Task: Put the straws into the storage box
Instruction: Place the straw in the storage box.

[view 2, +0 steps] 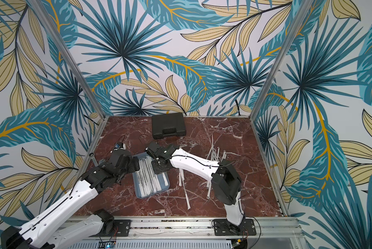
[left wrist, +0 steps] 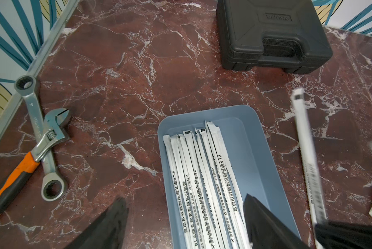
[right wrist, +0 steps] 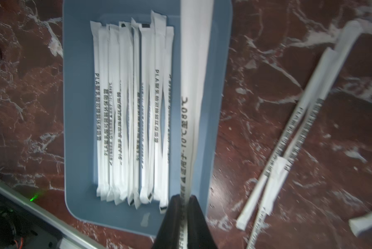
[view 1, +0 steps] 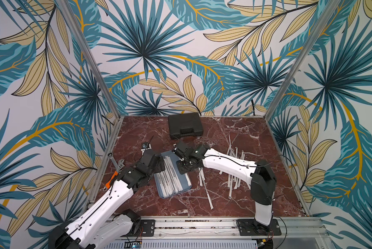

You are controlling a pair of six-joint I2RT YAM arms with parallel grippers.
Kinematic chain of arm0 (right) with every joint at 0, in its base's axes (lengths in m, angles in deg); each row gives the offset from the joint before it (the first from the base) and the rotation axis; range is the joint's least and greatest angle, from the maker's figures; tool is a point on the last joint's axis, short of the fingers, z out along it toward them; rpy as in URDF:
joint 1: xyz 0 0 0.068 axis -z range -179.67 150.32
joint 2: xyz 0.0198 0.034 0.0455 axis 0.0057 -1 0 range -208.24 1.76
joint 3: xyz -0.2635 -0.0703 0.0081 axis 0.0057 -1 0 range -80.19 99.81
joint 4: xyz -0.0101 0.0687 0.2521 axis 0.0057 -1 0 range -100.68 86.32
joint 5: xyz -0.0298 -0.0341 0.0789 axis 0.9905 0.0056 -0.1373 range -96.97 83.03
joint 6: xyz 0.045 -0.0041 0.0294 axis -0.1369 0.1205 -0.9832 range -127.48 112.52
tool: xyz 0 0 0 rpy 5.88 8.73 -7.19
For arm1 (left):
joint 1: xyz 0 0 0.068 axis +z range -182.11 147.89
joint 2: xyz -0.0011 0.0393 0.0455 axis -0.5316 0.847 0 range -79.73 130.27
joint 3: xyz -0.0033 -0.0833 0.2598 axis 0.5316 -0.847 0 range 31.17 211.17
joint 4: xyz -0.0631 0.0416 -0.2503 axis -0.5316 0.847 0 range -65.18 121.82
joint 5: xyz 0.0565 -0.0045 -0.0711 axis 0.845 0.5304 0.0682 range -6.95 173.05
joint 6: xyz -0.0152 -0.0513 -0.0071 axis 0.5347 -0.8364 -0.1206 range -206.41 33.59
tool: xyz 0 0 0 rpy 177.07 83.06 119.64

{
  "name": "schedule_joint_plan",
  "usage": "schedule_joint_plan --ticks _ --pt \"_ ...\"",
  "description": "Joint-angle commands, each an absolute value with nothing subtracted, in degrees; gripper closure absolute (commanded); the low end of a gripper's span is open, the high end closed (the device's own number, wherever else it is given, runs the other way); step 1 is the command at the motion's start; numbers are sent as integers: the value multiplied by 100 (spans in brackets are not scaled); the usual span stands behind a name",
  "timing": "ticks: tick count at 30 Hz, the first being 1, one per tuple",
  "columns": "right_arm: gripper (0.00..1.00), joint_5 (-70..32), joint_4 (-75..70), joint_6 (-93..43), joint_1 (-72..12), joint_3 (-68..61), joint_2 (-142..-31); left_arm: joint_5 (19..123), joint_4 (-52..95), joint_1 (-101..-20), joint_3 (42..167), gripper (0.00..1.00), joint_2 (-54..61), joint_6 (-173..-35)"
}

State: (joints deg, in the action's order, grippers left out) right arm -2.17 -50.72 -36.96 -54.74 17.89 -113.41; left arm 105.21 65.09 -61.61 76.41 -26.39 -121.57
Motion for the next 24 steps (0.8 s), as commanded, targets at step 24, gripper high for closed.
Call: schedule_joint_plan --ticks 24 --pt "80 -609 -4827 -3586 -5373 2114 -12645 10239 6384 -6050 7190 11 -2770 -12280"
